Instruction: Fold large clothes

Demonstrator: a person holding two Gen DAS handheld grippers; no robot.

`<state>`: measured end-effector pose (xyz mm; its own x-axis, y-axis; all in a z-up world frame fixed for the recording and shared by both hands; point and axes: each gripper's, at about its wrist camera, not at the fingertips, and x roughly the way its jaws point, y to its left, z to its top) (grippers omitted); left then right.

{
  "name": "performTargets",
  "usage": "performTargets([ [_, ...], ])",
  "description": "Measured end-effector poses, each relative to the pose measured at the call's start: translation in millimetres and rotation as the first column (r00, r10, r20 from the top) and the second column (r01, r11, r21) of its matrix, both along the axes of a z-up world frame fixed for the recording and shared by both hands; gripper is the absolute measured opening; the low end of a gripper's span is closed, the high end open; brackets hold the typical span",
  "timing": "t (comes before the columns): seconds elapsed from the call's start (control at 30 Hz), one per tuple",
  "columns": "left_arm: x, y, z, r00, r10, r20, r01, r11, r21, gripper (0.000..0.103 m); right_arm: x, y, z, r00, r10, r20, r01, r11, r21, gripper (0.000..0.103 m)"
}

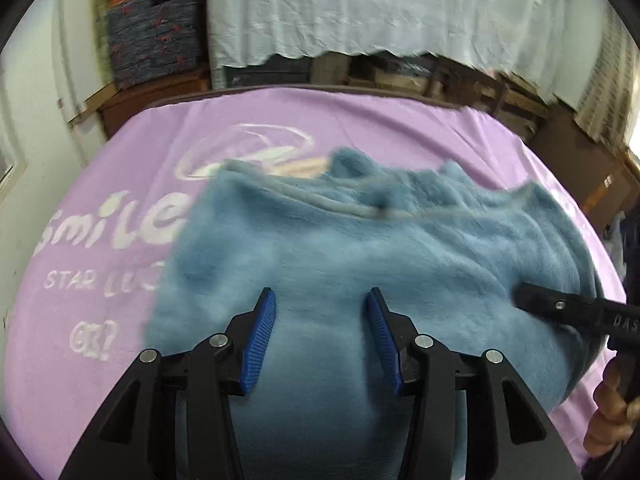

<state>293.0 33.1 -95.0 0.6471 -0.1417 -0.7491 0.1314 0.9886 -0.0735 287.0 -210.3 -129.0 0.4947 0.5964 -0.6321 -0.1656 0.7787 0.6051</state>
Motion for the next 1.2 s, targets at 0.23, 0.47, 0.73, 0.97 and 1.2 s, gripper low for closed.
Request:
performTargets([
  [0.23,6.6,53.5,-3.5,0.997,0.066,-0.047,-0.072,0.987,-0.146,0.022,-5.8,-56.0,-4.0,0.993,-0.108,-0.043,0.112,0.989,0.099,0.0],
  [0.47,-2.2,81.6,2.5,0.99,0.107,-0.088,-0.126,0.958,-0.259,0.011,-24.7,-115.6,-11.9,0.971,-0.223,-0.089,0.237,0.953,0.191,0.0],
  [0.73,-85.4,38.1,40.3,0.994,-0.017,0.112,0.033,0.989,-0.146,0.06,-78.0,-105.1,34.0,0.969,-0.218,0.119,0.188,0.956,0.224,0.026],
  [0.97,-77.5,6.8,8.9,0.996,-0.085,0.002,0.085,0.996,-0.03,0.064,-83.1,-7.8,22.8,0.992,0.096,0.087,-0.101,0.993,0.055,0.026],
  [1.2,-69.9,31.1,-1.2,0.997,-0.057,-0.05,0.051,0.992,-0.114,0.063,-74.9,-47.5,-14.1,0.995,0.007,-0.097,0.004,0.994,0.113,0.0],
])
